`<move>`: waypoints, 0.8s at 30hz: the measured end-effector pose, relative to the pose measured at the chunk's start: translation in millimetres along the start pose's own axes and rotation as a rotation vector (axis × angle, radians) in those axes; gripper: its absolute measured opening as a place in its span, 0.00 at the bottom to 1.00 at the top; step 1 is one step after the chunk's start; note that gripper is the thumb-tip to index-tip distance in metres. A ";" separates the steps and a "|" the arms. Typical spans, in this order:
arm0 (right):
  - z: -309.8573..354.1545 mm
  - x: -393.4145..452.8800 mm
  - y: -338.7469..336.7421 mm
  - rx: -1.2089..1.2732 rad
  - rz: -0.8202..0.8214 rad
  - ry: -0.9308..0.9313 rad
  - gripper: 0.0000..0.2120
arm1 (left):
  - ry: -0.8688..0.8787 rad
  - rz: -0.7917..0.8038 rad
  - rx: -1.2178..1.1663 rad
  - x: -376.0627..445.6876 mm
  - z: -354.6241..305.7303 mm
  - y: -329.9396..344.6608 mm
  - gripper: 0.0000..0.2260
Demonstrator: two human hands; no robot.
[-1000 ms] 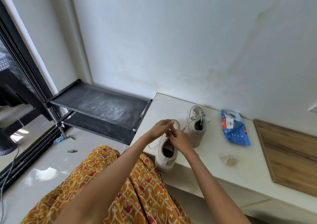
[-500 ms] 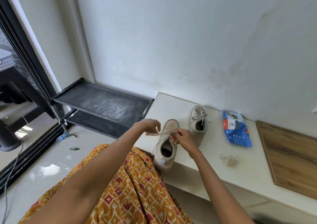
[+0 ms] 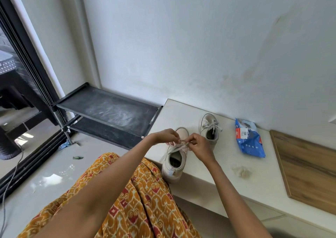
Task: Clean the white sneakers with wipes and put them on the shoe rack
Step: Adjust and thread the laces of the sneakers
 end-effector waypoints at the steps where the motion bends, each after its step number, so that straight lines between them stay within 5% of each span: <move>1: 1.5 -0.5 1.0 -0.011 -0.062 -0.017 0.10 | -0.033 -0.002 -0.050 -2.0 -0.3 2.0 0.06; 6: 12.2 -4.9 8.4 0.033 -0.244 -0.175 0.06 | -0.025 -0.008 -0.209 -16.6 -15.0 10.0 0.20; 11: 12.5 -8.4 10.5 0.065 -0.148 -0.178 0.08 | -0.068 -0.225 -0.234 -8.9 2.8 5.7 0.27; 16: 0.8 -14.4 6.0 0.186 -0.081 -0.110 0.04 | 0.068 -0.501 -1.297 -7.8 7.3 -13.0 0.15; 18: -8.8 -16.8 1.8 0.319 -0.121 -0.022 0.03 | 0.069 -0.589 -1.485 -8.6 15.1 -24.5 0.13; 24: -44.9 -31.3 -1.7 0.762 -0.336 0.339 0.09 | 0.004 -0.636 -1.020 -20.9 32.0 -39.9 0.14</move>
Point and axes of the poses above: each hand's wrist, its own x-axis towards the middle knuckle, its own y-axis out of the palm, z = x × y, the point moved 5 cm from there along x, towards the middle knuckle, and after that the axes turned 4 degrees about -x, right-handed, at the moved point
